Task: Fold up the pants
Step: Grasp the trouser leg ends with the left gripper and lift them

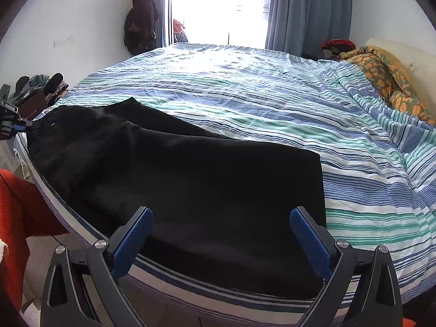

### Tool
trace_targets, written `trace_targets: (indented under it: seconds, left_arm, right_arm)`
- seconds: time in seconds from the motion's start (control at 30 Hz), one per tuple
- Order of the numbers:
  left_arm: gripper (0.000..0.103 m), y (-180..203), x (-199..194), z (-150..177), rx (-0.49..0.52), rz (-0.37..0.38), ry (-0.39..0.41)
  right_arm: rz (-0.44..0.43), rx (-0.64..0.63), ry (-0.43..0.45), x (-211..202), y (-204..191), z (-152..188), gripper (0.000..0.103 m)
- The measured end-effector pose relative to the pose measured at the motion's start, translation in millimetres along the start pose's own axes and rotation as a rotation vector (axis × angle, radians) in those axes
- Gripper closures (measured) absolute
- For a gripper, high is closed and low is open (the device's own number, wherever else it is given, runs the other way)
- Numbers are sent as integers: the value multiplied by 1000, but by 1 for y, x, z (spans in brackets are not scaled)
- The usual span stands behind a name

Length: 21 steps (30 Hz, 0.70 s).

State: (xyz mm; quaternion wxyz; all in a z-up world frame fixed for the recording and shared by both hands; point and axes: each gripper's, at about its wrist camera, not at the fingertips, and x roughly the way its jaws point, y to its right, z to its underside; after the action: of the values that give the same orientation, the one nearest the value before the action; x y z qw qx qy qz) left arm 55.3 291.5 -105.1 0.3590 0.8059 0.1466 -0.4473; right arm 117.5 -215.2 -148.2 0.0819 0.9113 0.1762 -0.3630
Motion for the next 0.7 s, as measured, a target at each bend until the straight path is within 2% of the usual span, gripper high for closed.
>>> trace_targets:
  seconds: [0.07, 0.13, 0.17, 0.2, 0.33, 0.47, 0.57, 0.7]
  left_arm:
    - [87, -8, 3, -1, -33, -19, -4]
    - [77, -23, 1, 2, -84, -31, 8]
    - [64, -30, 1, 5, -112, -33, 7]
    - [56, -36, 1, 8, -136, -25, 5]
    - [51, -48, 1, 24, -191, 52, 7]
    - [54, -44, 17, 21, -175, 74, 13]
    - [55, -48, 29, 15, -213, 97, 26]
    - [43, -61, 50, 14, -274, 167, 21]
  right_arm:
    - [-1, 2, -2, 1, 0, 0, 3]
    - [-1, 9, 3, -1, 1, 0, 3]
    - [-2, 14, 6, -2, 2, 0, 3]
    - [-3, 17, 7, -3, 3, 0, 3]
    - [-1, 34, -8, 1, 7, 1, 3]
    - [-1, 48, -7, 1, 9, 1, 3]
    - [1, 49, -6, 0, 8, 1, 3]
    - [1, 46, -9, 0, 8, 1, 3]
